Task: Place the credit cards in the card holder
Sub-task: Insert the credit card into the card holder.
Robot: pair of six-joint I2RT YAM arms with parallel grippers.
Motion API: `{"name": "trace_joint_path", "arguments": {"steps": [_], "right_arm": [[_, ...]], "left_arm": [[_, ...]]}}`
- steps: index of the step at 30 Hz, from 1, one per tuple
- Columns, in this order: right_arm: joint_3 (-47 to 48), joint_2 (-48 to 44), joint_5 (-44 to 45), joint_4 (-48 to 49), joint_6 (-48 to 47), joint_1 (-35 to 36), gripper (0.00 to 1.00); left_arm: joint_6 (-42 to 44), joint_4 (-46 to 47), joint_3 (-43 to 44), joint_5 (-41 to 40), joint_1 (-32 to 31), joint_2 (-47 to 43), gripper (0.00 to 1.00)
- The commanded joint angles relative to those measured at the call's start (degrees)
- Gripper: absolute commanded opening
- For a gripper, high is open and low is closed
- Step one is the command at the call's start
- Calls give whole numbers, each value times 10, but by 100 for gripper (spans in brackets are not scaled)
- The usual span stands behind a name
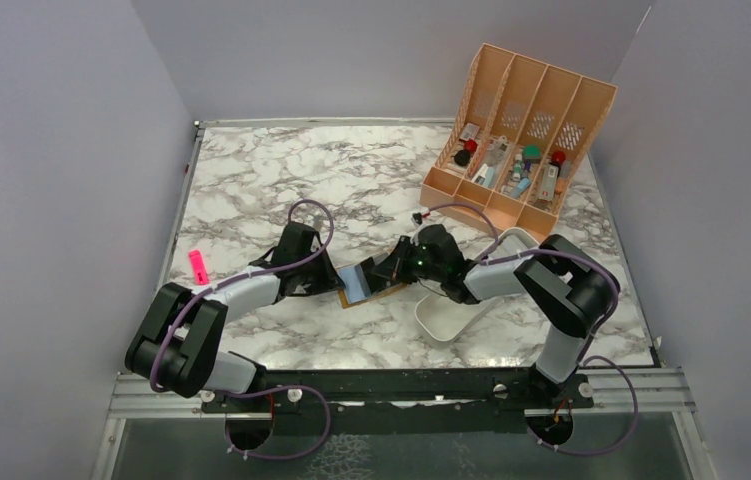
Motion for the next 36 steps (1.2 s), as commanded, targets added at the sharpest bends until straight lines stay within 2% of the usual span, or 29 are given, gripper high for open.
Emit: {"name": "trace_joint_path", "arguments": {"steps": [1, 5, 9, 13, 29, 36], "right_arm": [[3, 26, -31, 0, 14, 5, 11], [27, 19, -4, -91, -13, 5, 26], [58, -4, 48, -195, -55, 5, 34], [70, -10, 61, -228, -74, 5, 43], [110, 42, -39, -173, -126, 20, 43], [100, 46, -55, -158, -94, 27, 39]], "left_arm": [[13, -16, -11, -38, -8, 10, 10], [14, -19, -11, -39, -8, 6, 12], [14, -23, -12, -42, -8, -5, 14], [14, -22, -11, -37, -9, -6, 15], [18, -21, 11, -34, -10, 9, 16], [13, -26, 40, -23, -10, 28, 16]]}}
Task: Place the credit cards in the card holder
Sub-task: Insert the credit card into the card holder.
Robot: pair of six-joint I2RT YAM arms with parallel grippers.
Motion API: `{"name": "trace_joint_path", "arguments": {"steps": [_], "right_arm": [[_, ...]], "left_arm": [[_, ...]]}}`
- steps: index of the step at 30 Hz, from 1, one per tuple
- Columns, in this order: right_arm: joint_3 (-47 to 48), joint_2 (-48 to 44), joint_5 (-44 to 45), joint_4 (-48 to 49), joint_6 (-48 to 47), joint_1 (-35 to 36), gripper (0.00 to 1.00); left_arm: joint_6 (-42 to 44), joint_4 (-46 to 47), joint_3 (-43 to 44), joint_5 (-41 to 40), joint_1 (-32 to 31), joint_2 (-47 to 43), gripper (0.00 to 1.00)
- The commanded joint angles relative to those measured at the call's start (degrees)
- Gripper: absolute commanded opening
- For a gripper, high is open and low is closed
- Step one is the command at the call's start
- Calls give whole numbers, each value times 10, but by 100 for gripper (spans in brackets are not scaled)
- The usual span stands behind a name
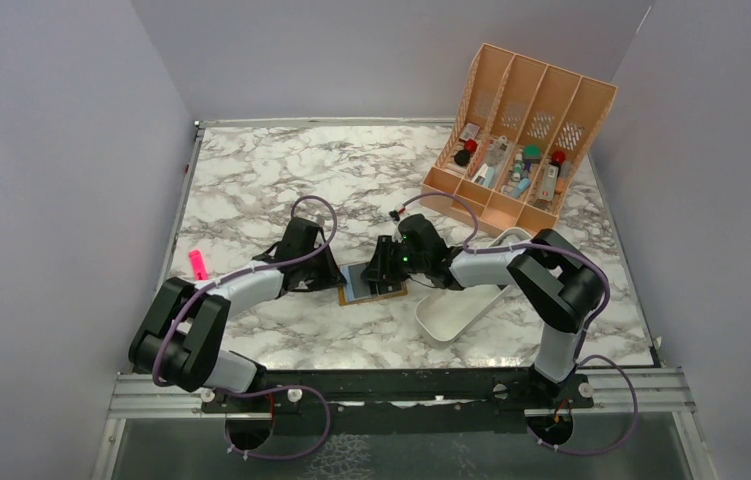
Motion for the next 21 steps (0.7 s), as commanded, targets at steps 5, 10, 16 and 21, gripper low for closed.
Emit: {"name": "trace_joint_path", "arguments": {"steps": [5, 10, 16, 21], "right_arm": [[-26, 11, -35, 42, 57, 9, 39], [-19, 13, -35, 32, 61, 9, 39], [-20, -37, 24, -42, 41, 9, 43], [-23, -43, 20, -46, 45, 11, 40]], "left_arm": [[11, -23, 35, -14, -2, 20, 16], [17, -57, 59, -29, -1, 9, 17], [0, -51, 57, 8, -1, -24, 31], [-12, -14, 38, 44, 6, -4, 34]]}}
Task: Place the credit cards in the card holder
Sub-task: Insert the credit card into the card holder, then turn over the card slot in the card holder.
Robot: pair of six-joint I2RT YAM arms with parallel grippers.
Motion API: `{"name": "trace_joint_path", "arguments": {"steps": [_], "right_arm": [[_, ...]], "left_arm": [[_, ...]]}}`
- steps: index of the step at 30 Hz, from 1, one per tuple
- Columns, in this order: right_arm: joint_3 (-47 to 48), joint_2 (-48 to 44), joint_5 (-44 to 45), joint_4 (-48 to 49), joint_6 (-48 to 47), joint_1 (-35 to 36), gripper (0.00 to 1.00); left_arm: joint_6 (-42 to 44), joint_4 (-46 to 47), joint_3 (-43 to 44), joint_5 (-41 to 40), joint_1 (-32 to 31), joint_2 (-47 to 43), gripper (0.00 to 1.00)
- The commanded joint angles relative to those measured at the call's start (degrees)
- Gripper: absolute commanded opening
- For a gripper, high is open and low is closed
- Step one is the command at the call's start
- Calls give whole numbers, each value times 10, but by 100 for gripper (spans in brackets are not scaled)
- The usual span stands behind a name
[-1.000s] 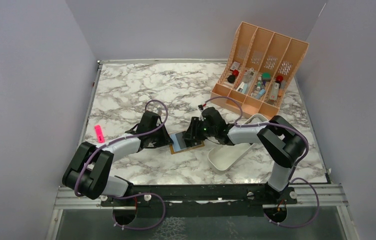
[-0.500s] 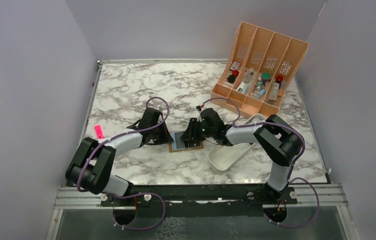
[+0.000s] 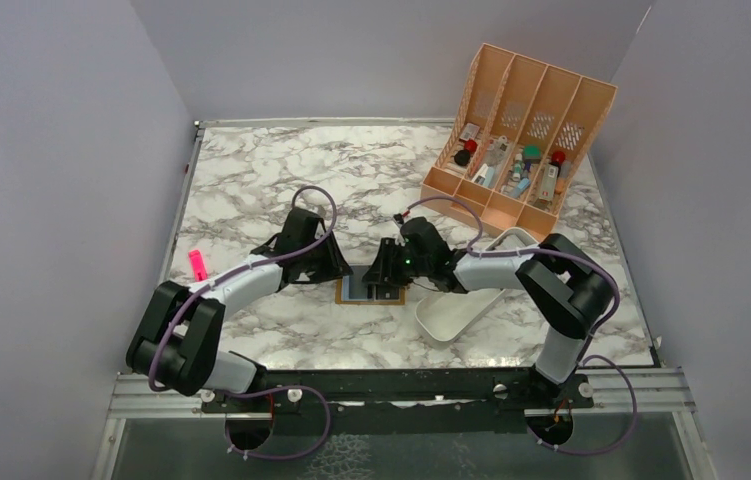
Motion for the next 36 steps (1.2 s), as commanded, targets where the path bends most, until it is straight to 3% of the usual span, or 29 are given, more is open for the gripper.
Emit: {"name": "trace_joint_path", "arguments": {"steps": [1, 10, 15, 23, 36], "right_arm": [[-2, -13, 15, -32, 0, 5, 39], [10, 0, 7, -20, 5, 5, 36], [8, 12, -17, 11, 17, 6, 27], [8, 29, -30, 37, 29, 8, 20], [20, -40, 51, -92, -40, 8, 28]], "left_arm": [[-11, 35, -13, 44, 7, 12, 34], [-18, 79, -30, 83, 13, 24, 35], [-17, 80, -30, 81, 13, 27, 35], [-20, 84, -35, 87, 13, 19, 35], [5, 26, -12, 44, 13, -8, 39]]}}
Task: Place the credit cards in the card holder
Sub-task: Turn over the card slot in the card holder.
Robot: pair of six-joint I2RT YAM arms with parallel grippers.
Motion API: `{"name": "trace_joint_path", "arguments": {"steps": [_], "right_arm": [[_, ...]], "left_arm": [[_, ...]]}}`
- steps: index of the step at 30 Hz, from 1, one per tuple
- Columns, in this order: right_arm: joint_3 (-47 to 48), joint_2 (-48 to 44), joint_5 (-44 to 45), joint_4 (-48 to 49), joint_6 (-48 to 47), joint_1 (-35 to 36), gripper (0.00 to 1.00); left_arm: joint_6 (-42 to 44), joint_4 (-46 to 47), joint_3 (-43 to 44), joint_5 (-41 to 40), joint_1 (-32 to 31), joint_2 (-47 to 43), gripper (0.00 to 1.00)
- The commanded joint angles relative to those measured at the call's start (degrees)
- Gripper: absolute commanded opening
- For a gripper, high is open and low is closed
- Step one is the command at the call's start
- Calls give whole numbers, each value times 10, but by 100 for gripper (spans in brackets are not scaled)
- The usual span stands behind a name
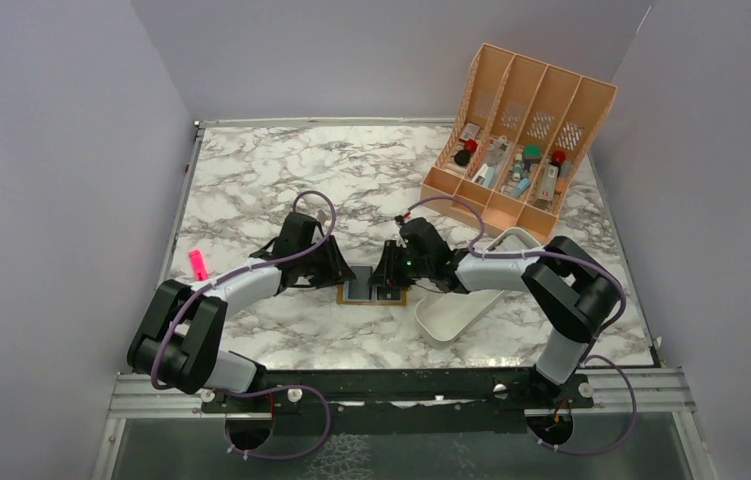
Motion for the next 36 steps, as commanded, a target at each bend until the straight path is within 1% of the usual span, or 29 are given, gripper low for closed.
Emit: {"name": "trace_joint_path", "arguments": {"steps": [1, 5, 9, 13, 20, 29, 36], "right_arm": [[22, -31, 34, -58, -37, 4, 27], [34, -26, 38, -70, -38, 4, 24], [42, -11, 32, -67, -36, 4, 21], [41, 9, 20, -55, -33, 4, 19], [17, 26, 44, -67, -34, 4, 13], [12, 37, 52, -70, -33, 5, 12], [8, 40, 48, -65, -29, 5, 12]], "left_arm": [[14, -15, 17, -18, 1, -16, 40], [5, 5, 17, 11, 1, -2, 41], [4, 12, 16, 11, 1, 8, 41], [3, 18, 13, 17, 1, 14, 44], [4, 20, 13, 22, 1, 15, 47], [-5, 50, 8, 65, 1, 11, 49], [-11, 56, 4, 71, 1, 1, 49]]}}
